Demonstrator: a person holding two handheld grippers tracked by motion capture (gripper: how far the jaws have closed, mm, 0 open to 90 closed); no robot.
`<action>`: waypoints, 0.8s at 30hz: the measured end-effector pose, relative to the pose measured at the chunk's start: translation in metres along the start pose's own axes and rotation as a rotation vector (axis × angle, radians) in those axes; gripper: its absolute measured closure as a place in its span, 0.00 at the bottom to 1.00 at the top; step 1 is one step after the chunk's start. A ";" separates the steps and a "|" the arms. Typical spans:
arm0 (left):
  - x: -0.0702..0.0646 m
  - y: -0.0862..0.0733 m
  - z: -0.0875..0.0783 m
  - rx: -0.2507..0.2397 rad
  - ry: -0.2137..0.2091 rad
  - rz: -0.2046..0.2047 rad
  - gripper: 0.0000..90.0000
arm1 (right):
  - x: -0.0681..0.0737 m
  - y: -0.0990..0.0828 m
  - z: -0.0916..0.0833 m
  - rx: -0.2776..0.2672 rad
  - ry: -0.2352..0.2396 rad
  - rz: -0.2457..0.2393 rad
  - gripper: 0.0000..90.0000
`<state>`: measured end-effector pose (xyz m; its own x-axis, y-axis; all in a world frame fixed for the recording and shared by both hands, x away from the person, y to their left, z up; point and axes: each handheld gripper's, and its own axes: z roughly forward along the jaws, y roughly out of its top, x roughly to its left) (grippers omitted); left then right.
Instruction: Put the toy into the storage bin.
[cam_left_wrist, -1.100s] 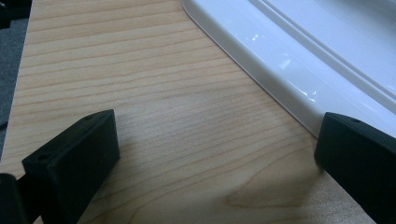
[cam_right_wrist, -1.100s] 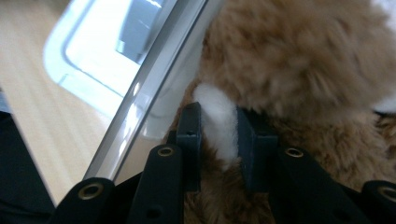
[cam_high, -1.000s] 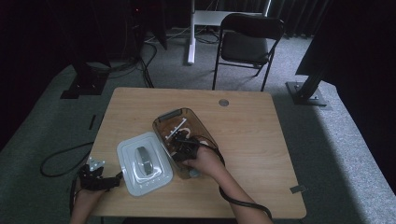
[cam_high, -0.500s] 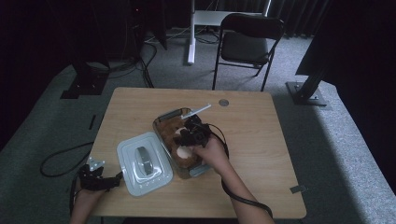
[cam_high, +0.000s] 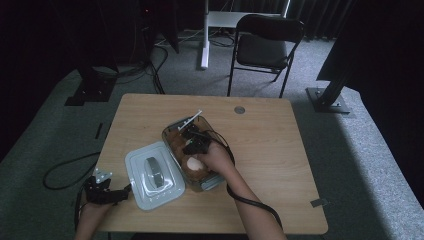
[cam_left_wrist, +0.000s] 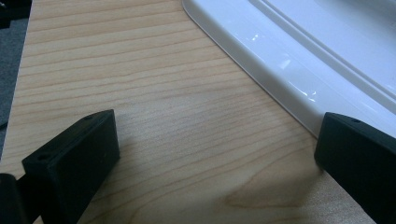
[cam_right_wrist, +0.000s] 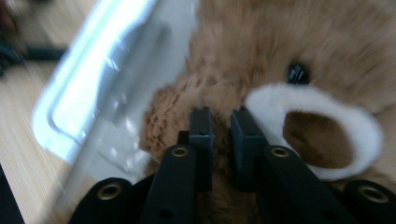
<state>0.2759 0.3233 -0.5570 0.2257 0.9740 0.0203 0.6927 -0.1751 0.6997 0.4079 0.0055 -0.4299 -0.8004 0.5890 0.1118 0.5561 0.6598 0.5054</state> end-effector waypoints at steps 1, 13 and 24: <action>0.000 0.000 0.000 0.000 0.000 0.000 0.01 | -0.002 0.000 0.007 0.034 0.008 -0.003 0.92; 0.000 0.000 0.000 0.000 0.000 0.000 0.01 | -0.014 -0.011 -0.011 -0.030 0.051 0.073 0.75; 0.000 0.000 0.000 0.000 0.000 0.001 0.01 | 0.001 -0.046 -0.092 -0.251 0.117 0.037 0.64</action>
<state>0.2760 0.3233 -0.5569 0.2261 0.9739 0.0209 0.6928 -0.1758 0.6994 0.3612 -0.0672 -0.3743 -0.8091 0.5430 0.2248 0.5241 0.4936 0.6940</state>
